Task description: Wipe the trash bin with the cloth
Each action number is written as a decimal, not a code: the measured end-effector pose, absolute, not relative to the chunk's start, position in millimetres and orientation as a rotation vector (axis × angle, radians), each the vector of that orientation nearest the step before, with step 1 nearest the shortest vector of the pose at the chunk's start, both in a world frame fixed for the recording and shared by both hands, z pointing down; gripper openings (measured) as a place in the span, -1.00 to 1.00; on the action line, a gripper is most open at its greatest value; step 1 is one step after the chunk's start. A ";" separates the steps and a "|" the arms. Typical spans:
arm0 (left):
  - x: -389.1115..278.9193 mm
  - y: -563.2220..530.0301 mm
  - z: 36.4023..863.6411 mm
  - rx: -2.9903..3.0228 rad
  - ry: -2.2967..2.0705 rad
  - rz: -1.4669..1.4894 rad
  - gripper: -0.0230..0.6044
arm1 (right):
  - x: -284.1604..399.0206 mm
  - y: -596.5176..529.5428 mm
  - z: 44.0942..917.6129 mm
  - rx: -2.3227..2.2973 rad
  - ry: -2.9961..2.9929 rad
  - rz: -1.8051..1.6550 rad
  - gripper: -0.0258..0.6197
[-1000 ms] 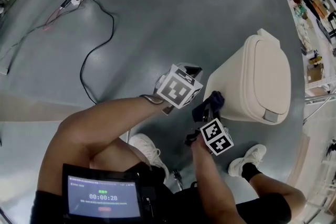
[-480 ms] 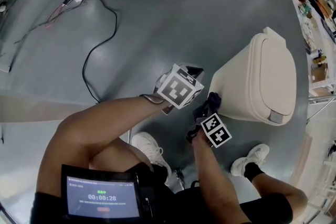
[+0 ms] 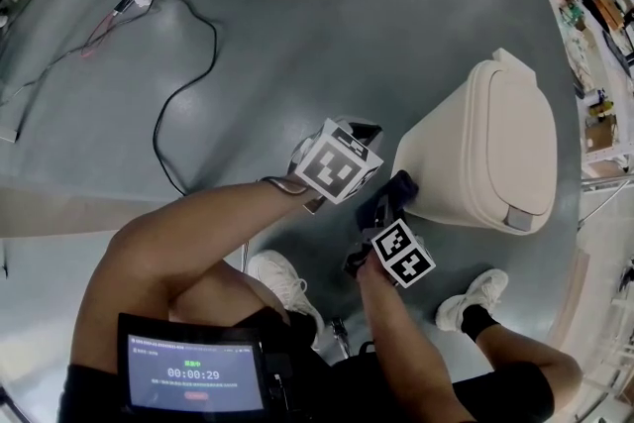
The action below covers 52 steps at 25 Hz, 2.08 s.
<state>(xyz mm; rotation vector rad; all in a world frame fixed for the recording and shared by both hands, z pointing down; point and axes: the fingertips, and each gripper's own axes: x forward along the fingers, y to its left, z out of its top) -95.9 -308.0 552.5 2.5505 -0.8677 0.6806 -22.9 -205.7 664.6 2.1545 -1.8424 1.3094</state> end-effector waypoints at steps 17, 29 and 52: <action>-156.3 -365.1 504.7 2.471 -1.118 0.436 -0.94 | -45.7 -284.3 514.1 2.455 -2.120 1.207 -0.69; -131.0 -361.4 507.4 2.549 -1.030 0.478 -0.93 | -18.0 -302.0 537.7 2.623 -1.919 1.261 -0.69; -107.5 -349.4 534.8 2.617 -0.906 0.608 -0.94 | -6.4 -268.6 669.7 2.564 -1.578 1.445 -0.69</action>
